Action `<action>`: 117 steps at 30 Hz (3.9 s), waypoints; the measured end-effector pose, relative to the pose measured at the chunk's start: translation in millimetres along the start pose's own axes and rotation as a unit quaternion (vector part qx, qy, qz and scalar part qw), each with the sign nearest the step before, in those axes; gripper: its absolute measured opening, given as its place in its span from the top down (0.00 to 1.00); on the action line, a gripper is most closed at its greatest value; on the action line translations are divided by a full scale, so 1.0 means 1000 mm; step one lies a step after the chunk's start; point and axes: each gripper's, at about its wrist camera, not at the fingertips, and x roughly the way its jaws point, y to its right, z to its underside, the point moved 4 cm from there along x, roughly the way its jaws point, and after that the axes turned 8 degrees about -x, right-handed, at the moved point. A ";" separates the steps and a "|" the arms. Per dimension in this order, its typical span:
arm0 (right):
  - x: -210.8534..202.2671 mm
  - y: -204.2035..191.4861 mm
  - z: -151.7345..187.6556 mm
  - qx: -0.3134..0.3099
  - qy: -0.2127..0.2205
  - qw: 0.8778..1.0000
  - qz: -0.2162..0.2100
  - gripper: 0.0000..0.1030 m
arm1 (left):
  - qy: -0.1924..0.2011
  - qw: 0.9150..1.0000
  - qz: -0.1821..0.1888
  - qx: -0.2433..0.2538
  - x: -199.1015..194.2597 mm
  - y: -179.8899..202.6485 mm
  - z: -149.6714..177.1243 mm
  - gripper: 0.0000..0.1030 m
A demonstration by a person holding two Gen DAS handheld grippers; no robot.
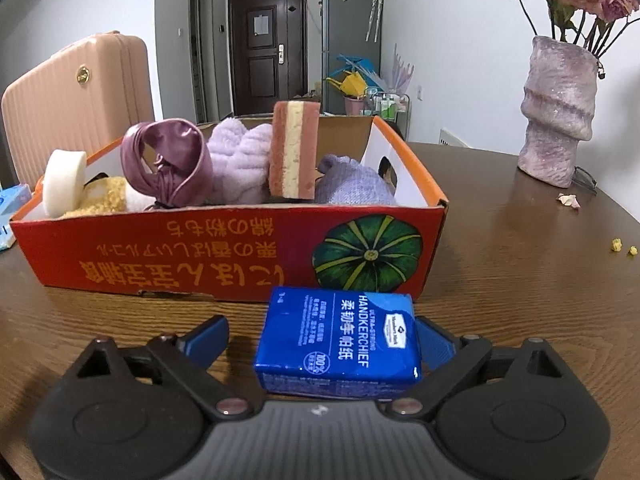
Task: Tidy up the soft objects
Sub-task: 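Grasp the blue tissue pack with the right tool while the left holds the puff, then lift the mesh puff and blue tissue pack and carry both over the box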
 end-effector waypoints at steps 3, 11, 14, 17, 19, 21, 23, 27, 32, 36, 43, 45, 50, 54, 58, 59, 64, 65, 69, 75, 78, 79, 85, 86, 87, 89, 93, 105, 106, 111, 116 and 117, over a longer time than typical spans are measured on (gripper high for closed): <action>0.003 0.002 0.000 0.005 -0.006 1.000 0.000 0.15 | 0.000 1.000 0.000 0.002 0.000 0.000 0.000 0.51; 0.000 0.002 0.000 0.000 0.003 1.000 -0.001 0.30 | 0.000 1.000 0.000 0.004 0.000 0.001 0.001 0.51; -0.002 0.001 0.001 0.001 0.005 1.000 -0.004 0.30 | 0.000 1.000 0.000 0.004 0.000 0.001 0.001 0.51; -0.006 0.000 0.002 -0.003 0.010 1.000 -0.005 0.30 | 0.000 1.000 0.000 0.004 0.000 0.001 0.001 0.51; -0.010 -0.002 0.002 -0.006 0.019 1.000 -0.005 0.30 | 0.000 1.000 0.000 0.003 0.000 0.001 0.001 0.51; -0.017 -0.003 0.001 -0.005 0.033 0.999 -0.009 0.30 | 0.002 1.000 0.000 0.003 0.000 0.002 0.001 0.51; -0.026 -0.003 0.001 -0.004 0.047 0.999 -0.014 0.30 | 0.003 1.000 0.001 0.003 0.000 0.002 0.000 0.51; -0.041 -0.005 0.001 -0.007 0.069 0.997 -0.022 0.30 | 0.003 1.000 0.001 0.002 0.000 0.002 0.000 0.51; -0.061 -0.010 0.001 -0.013 0.096 0.995 -0.033 0.30 | 0.005 1.000 0.001 0.002 0.000 0.002 -0.001 0.51; -0.077 -0.012 0.003 -0.015 0.118 0.992 -0.042 0.30 | 0.006 1.000 0.001 0.001 -0.001 0.002 -0.001 0.51; -0.099 -0.016 0.004 -0.019 0.150 0.987 -0.057 0.30 | 0.010 1.000 0.001 0.001 -0.003 0.001 -0.002 0.51; -0.103 -0.018 0.005 -0.021 0.156 0.986 -0.059 0.30 | 0.010 1.000 0.001 0.002 -0.003 0.001 -0.002 0.51; -0.107 -0.020 0.005 -0.024 0.162 0.985 -0.062 0.30 | 0.011 1.000 0.000 0.002 -0.002 0.002 -0.002 0.51; -0.109 -0.020 0.003 -0.025 0.168 0.984 -0.062 0.30 | 0.011 1.000 0.000 0.001 -0.002 0.001 -0.002 0.51; -0.112 -0.022 0.000 -0.032 0.180 0.981 -0.060 0.30 | 0.015 1.000 0.003 -0.004 -0.001 0.001 -0.006 0.51; -0.112 -0.022 -0.002 -0.033 0.183 0.981 -0.059 0.30 | 0.018 1.000 0.001 -0.004 0.000 0.001 -0.008 0.51; -0.111 -0.021 -0.009 -0.034 0.191 0.979 -0.055 0.30 | 0.028 1.000 -0.001 -0.008 0.002 0.004 -0.016 0.51; -0.111 -0.021 -0.011 -0.034 0.193 0.979 -0.054 0.30 | 0.030 1.000 -0.001 -0.008 0.004 0.005 -0.018 0.51; -0.107 -0.019 -0.018 -0.033 0.199 0.978 -0.049 0.30 | 0.039 0.999 0.002 -0.007 0.007 0.011 -0.025 0.51; -0.098 -0.015 -0.029 -0.026 0.210 0.977 -0.038 0.30 | 0.052 0.999 0.000 -0.006 0.016 0.018 -0.034 0.51; -0.093 -0.013 -0.037 -0.022 0.218 0.975 -0.033 0.30 | 0.059 0.998 0.000 -0.007 0.021 0.020 -0.041 0.51; -0.091 -0.012 -0.040 -0.020 0.218 0.975 -0.032 0.30 | 0.062 0.998 -0.001 -0.007 0.023 0.021 -0.043 0.51; -0.076 -0.008 -0.054 -0.012 0.223 0.974 -0.028 0.30 | 0.072 0.997 -0.003 -0.012 0.040 0.027 -0.057 0.51; -0.073 -0.008 -0.056 -0.010 0.225 0.974 -0.027 0.30 | 0.074 0.997 -0.003 -0.013 0.044 0.028 -0.060 0.51; -0.071 -0.007 -0.059 -0.010 0.225 0.974 -0.027 0.30 | 0.075 0.997 -0.003 -0.014 0.046 0.029 -0.062 0.51; -0.065 -0.007 -0.064 -0.009 0.226 0.974 -0.028 0.30 | 0.077 0.997 0.000 -0.016 0.053 0.033 -0.066 0.51; -0.054 -0.005 -0.075 -0.010 0.229 0.973 -0.026 0.30 | 0.082 0.996 0.001 -0.015 0.065 0.036 -0.073 0.51; -0.021 0.003 -0.101 -0.006 0.231 0.973 -0.018 0.30 | 0.090 0.996 -0.006 -0.018 0.099 0.033 -0.092 0.51; -0.018 0.004 -0.102 -0.006 0.230 0.973 -0.018 0.30 | 0.090 0.996 -0.006 -0.018 0.102 0.033 -0.093 0.51; -0.006 0.008 -0.110 -0.006 0.229 0.973 -0.014 0.30 | 0.088 0.996 -0.008 -0.014 0.117 0.033 -0.098 0.51; 0.004 0.010 -0.118 -0.004 0.226 0.974 -0.019 0.30 | 0.087 0.996 -0.008 -0.011 0.130 0.033 -0.103 0.51; 0.006 0.010 -0.120 -0.004 0.224 0.974 -0.022 0.30 | 0.086 0.996 -0.008 -0.011 0.134 0.034 -0.104 0.51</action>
